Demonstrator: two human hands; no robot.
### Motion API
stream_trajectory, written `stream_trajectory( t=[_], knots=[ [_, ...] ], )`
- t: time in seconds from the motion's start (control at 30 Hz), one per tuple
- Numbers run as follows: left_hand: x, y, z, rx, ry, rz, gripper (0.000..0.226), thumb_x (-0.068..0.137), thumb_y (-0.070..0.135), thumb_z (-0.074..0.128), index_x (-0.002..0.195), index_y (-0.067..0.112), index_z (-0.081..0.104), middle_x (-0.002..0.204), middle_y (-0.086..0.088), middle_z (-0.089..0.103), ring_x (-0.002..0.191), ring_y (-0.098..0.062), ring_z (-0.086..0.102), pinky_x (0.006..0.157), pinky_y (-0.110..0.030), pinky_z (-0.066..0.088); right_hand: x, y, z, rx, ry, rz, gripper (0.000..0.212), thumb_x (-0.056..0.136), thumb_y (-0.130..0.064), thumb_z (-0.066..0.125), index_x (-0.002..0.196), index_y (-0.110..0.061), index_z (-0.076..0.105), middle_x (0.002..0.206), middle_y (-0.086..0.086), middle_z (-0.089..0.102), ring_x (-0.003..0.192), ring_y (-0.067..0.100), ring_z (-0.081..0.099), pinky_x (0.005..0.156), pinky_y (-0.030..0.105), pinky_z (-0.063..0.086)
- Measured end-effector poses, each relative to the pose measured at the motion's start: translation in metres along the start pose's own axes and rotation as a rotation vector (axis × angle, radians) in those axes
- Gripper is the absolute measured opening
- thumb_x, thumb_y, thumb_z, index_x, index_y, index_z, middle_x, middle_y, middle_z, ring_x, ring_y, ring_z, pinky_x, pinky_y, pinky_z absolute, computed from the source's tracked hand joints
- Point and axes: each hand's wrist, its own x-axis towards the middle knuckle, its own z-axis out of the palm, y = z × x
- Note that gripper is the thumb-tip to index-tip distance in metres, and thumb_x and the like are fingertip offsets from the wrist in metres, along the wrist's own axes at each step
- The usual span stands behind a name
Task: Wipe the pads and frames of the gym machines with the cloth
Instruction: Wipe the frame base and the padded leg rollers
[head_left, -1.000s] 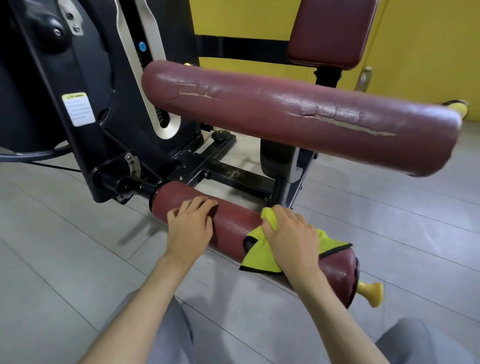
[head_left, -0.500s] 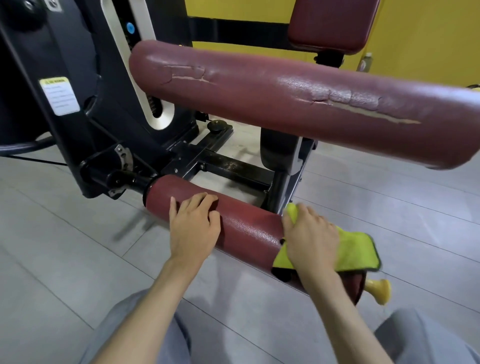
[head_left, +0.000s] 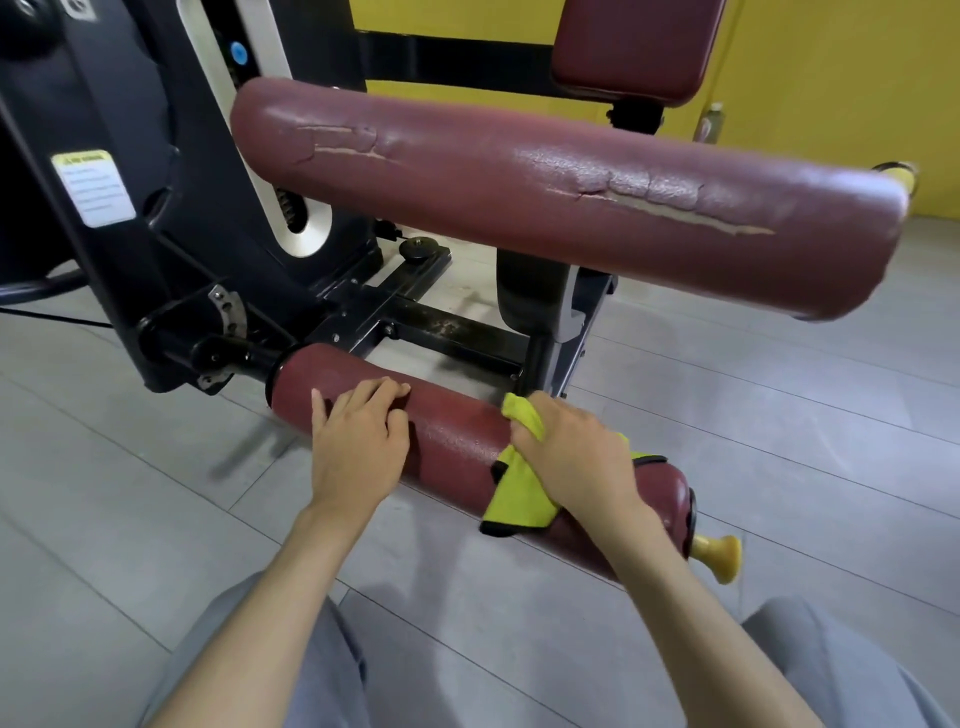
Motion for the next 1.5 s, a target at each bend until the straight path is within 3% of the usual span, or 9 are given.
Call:
stream_trajectory(
  t=[0.27, 0.57, 0.73, 0.87, 1.0, 1.13, 1.23, 1.33, 1.5],
  knots=[
    [0.004, -0.009, -0.014, -0.230, -0.143, -0.086, 0.047, 0.103, 0.015, 0.035, 0.137, 0.031, 0.062, 0.149, 0.012, 0.051, 0.140, -0.015, 0.042, 0.123, -0.062, 0.017, -0.055, 0.063, -0.020, -0.105, 0.116, 0.077, 0.024, 0.099, -0.055, 0.046, 0.116, -0.043, 0.059, 0.114, -0.019, 0.064, 0.116, 0.018, 0.058, 0.091, 0.038, 0.041],
    [0.003, -0.008, -0.011, -0.214, -0.129, -0.036, 0.051, 0.098, 0.026, 0.031, 0.140, 0.027, 0.061, 0.149, 0.008, 0.052, 0.140, -0.014, 0.041, 0.120, -0.058, 0.026, -0.012, -0.007, 0.023, -0.115, 0.255, 0.081, 0.036, 0.104, -0.052, 0.042, 0.118, -0.029, 0.065, 0.111, -0.003, 0.072, 0.103, 0.033, 0.065, 0.085, 0.047, 0.045],
    [0.021, -0.040, -0.029, -0.373, 0.037, 0.007, 0.035, 0.101, 0.012, 0.047, 0.123, 0.023, 0.072, 0.128, 0.014, 0.066, 0.115, 0.004, 0.055, 0.103, -0.016, 0.042, 0.024, -0.079, 0.050, -0.114, 0.247, 0.009, 0.049, 0.101, -0.053, 0.032, 0.112, -0.023, 0.068, 0.100, 0.000, 0.071, 0.096, 0.033, 0.064, 0.080, 0.047, 0.046],
    [0.025, -0.074, -0.025, -0.271, 0.211, -0.120, 0.033, 0.099, 0.013, 0.049, 0.127, 0.019, 0.066, 0.135, 0.004, 0.061, 0.124, -0.015, 0.053, 0.105, -0.036, 0.044, 0.058, -0.147, 0.076, -0.160, 0.205, -0.062, 0.052, 0.099, -0.055, 0.035, 0.113, -0.017, 0.068, 0.103, 0.005, 0.070, 0.095, 0.036, 0.064, 0.080, 0.047, 0.045],
    [0.022, -0.094, -0.014, -0.200, 0.136, -0.269, 0.041, 0.103, 0.024, 0.047, 0.144, 0.015, 0.050, 0.150, -0.007, 0.044, 0.135, -0.028, 0.041, 0.111, -0.047, 0.039, 0.070, -0.153, 0.077, -0.108, 0.139, -0.165, 0.065, 0.094, -0.072, 0.039, 0.120, -0.018, 0.064, 0.117, 0.006, 0.069, 0.107, 0.036, 0.062, 0.086, 0.048, 0.048],
    [0.025, -0.097, -0.016, -0.352, 0.110, -0.312, 0.052, 0.100, 0.018, 0.041, 0.152, 0.014, 0.039, 0.148, -0.005, 0.043, 0.133, -0.025, 0.046, 0.111, -0.044, 0.040, 0.046, -0.108, 0.043, -0.051, -0.045, -0.297, 0.091, 0.077, -0.087, 0.032, 0.147, -0.032, 0.042, 0.148, -0.010, 0.049, 0.136, 0.019, 0.046, 0.106, 0.043, 0.045],
    [0.031, -0.098, -0.024, -0.486, 0.147, -0.440, 0.052, 0.101, 0.018, 0.037, 0.153, 0.018, 0.040, 0.151, 0.003, 0.043, 0.136, -0.015, 0.045, 0.111, -0.033, 0.036, 0.020, -0.075, 0.015, -0.175, -0.153, -0.319, 0.107, 0.066, -0.094, 0.033, 0.159, -0.042, 0.023, 0.165, -0.019, 0.022, 0.151, 0.011, 0.026, 0.116, 0.036, 0.031],
    [0.034, -0.098, -0.027, -0.552, 0.216, -0.493, 0.045, 0.102, 0.016, 0.036, 0.144, 0.015, 0.051, 0.141, 0.007, 0.047, 0.123, -0.008, 0.048, 0.101, -0.026, 0.034, 0.008, -0.059, 0.014, -0.204, -0.161, -0.262, 0.111, 0.061, -0.096, 0.039, 0.159, -0.049, 0.013, 0.172, -0.010, -0.004, 0.154, 0.016, 0.018, 0.119, 0.038, 0.023],
    [0.035, -0.097, -0.025, -0.638, 0.275, -0.557, 0.039, 0.101, 0.018, 0.038, 0.138, 0.019, 0.049, 0.126, 0.006, 0.055, 0.113, -0.016, 0.054, 0.091, -0.027, 0.039, 0.032, -0.079, 0.048, -0.285, -0.045, -0.224, 0.102, 0.074, -0.095, 0.018, 0.158, -0.039, 0.027, 0.165, 0.009, 0.031, 0.146, 0.034, 0.039, 0.110, 0.052, 0.041]
  ],
)
